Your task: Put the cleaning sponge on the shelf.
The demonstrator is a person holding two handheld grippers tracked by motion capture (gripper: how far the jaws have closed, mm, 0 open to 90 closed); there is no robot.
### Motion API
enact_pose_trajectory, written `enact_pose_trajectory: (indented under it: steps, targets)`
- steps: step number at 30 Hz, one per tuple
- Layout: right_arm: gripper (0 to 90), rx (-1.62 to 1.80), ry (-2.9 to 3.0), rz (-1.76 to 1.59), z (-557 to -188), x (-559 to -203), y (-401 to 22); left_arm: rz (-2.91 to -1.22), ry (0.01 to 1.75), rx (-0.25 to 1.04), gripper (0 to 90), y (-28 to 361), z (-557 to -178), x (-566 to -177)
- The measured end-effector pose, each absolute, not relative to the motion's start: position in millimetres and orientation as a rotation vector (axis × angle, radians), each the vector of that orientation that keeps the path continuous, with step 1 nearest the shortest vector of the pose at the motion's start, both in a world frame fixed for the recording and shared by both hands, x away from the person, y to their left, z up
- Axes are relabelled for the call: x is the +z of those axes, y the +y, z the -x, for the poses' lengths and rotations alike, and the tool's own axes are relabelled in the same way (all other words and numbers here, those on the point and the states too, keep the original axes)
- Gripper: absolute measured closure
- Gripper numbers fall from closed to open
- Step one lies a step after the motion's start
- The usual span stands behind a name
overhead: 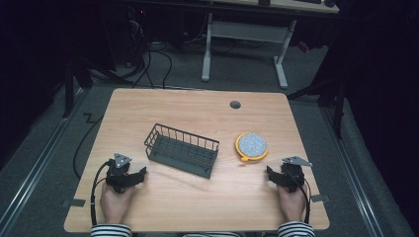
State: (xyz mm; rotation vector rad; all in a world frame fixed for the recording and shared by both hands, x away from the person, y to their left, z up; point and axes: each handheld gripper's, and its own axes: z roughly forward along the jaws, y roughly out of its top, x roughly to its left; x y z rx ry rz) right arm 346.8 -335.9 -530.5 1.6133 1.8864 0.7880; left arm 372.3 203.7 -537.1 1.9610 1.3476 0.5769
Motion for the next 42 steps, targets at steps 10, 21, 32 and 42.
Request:
enact_pose_trajectory:
  steps: [10,21,32,42]
  targets:
    - [29.8,0.788,1.883,-1.617,-347,-531,-336,-1.957,1.355,0.583,28.4,204,-372,-537]
    - [29.7,0.788,1.884,-1.617,-347,-530,-336,-1.958,1.353,0.579,28.5,204,-372,-537]
    - [29.2,0.789,1.887,-1.615,-347,-530,-336,-1.942,1.356,0.548,29.8,210,-372,-536]
    - [28.6,0.790,1.890,-1.614,-347,-531,-336,-1.888,1.404,0.497,31.1,221,-371,-530]
